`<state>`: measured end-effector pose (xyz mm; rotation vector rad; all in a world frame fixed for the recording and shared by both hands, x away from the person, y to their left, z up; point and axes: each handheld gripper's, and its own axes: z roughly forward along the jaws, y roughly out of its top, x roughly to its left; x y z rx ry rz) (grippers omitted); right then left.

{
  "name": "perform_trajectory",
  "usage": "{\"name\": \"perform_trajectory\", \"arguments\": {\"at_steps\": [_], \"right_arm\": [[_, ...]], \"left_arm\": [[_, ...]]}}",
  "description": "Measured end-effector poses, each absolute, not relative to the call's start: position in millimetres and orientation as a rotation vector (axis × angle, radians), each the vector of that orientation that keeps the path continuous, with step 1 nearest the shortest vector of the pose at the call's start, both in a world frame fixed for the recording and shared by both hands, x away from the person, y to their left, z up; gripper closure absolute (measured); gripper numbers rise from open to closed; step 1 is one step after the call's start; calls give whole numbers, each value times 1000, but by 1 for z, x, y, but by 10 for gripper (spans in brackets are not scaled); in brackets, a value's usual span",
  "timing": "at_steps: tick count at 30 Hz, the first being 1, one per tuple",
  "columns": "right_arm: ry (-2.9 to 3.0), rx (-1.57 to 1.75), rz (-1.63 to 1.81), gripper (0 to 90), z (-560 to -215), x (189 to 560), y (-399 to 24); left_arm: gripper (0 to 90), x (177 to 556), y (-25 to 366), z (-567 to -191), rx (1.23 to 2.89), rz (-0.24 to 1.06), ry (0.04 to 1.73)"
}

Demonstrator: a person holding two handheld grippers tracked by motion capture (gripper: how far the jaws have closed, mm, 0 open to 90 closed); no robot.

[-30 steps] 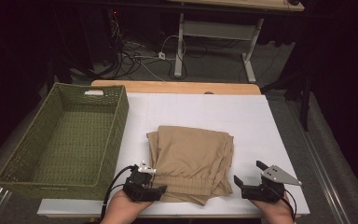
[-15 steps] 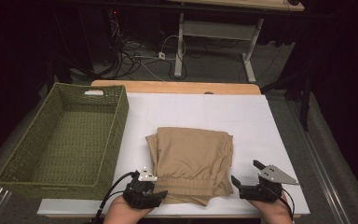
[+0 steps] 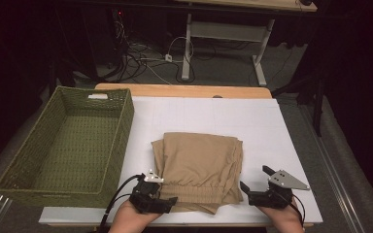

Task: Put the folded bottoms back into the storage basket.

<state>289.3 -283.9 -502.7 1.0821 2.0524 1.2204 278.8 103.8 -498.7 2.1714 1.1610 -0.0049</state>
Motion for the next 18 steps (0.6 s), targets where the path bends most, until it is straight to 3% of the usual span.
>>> {"name": "perform_trajectory", "arguments": {"at_steps": [2,9,12,18], "right_arm": [[2044,1087,1222,13,-503,289,-284],[2035,1101,1222,15,-503,289,-285],[2031,1107,1221,15,-503,290,-285],[2032,1088,1213,15,-500,289,-282]], "left_arm": [[269,281,105,-499,2155,-15,1169],[489,281,101,-499,2166,2,1130],[652,281,102,-501,2153,-12,1111],[741,280,105,-499,2169,-18,1059]]}}
